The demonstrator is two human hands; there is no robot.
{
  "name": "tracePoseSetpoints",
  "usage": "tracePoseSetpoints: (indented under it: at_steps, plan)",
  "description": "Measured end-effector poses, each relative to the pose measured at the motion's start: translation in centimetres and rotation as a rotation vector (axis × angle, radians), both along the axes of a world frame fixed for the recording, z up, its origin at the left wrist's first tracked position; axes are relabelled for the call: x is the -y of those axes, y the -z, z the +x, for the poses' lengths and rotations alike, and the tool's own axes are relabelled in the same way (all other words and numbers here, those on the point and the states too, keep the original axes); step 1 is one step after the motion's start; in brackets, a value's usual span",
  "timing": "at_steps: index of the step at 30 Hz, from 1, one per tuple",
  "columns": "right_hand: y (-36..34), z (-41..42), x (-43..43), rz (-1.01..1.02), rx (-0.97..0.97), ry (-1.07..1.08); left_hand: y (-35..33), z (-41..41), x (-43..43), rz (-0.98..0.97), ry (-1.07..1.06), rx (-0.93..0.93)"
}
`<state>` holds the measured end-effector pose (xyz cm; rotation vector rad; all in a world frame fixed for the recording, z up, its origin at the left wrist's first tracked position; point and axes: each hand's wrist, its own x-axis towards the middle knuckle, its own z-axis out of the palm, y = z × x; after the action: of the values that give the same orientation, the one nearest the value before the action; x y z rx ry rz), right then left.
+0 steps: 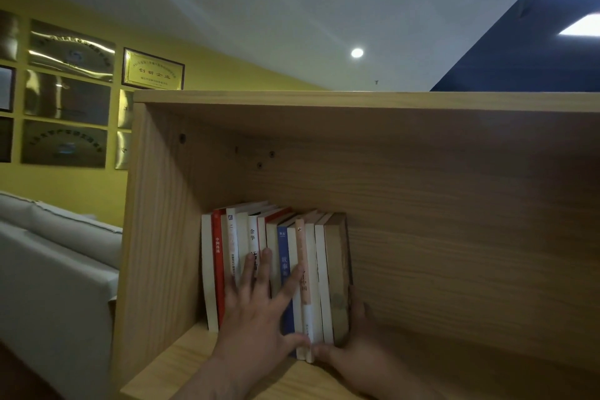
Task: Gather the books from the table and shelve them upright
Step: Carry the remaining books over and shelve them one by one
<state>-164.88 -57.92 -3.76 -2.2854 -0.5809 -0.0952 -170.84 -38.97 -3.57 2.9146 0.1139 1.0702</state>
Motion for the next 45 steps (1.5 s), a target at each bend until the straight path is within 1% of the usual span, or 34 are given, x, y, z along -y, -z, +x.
tracePoseSetpoints:
  at_steps: [1, 3, 4, 6, 7, 8, 10, 14, 18, 23, 25, 28, 34, 38, 42, 45]
  plan:
    - [0.1, -0.1, 0.0, -0.017, -0.001, 0.006, 0.0, 0.0, 0.0, 0.002, 0.001, 0.031]
    - [0.3, -0.1, -0.1, -0.032, 0.023, 0.014, 0.4, 0.2, 0.0, 0.010, 0.001, -0.008]
    - [0.3, -0.2, -0.1, -0.025, 0.042, 0.013, 0.7, 0.5, -0.3, 0.028, -0.005, 0.011]
    - [0.3, -0.4, 0.0, -0.011, 0.057, 0.016, 0.7, 0.3, -0.4, -0.020, 0.014, -0.005]
    - [0.2, -0.5, 0.1, -0.003, 0.051, 0.019, 1.1, 0.5, -0.7, -0.027, 0.034, -0.014]
    - [0.2, -0.6, 0.2, 0.010, 0.044, 0.022, 1.1, 0.5, -0.8, -0.014, 0.055, 0.031]
    - [0.2, -0.6, 0.2, 0.030, 0.033, 0.010, 1.1, 0.0, -0.9, -0.063, 0.099, 0.019]
    - [0.1, -0.7, 0.3, 0.066, 0.007, 0.012, 1.0, -0.5, -0.6, -0.068, 0.104, 0.022]
    - [-0.4, -1.3, 0.2, 0.105, 0.019, 0.041, 1.1, -0.7, -0.6, -0.021, 0.119, 0.102]
    - [-0.2, -1.1, 0.0, 0.038, 0.063, 0.061, 1.2, -0.5, -0.3, 0.044, 0.174, 0.131]
    - [-0.2, -1.0, 0.1, 0.047, 0.064, 0.052, 1.4, -0.5, -0.3, 0.040, 0.168, 0.153]
    - [-0.3, -1.2, 0.1, 0.072, 0.052, 0.050, 1.4, -0.7, -0.3, 0.019, 0.167, 0.141]
    - [-0.4, -1.5, 0.6, 0.129, 0.107, 0.130, 1.3, -1.0, -0.2, 0.006, 0.145, 0.150]
    - [-0.5, -1.8, 1.2, 0.165, 0.196, 0.193, 1.4, -1.6, 0.4, -0.005, 0.167, 0.162]
    - [-1.1, -2.3, 0.8, 0.134, 0.211, 0.177, 1.5, -2.0, 1.2, 0.085, 0.243, 0.073]
    - [-1.3, -2.4, 0.5, 0.083, 0.217, 0.152, 1.2, -2.1, 1.2, 0.052, 0.245, 0.080]
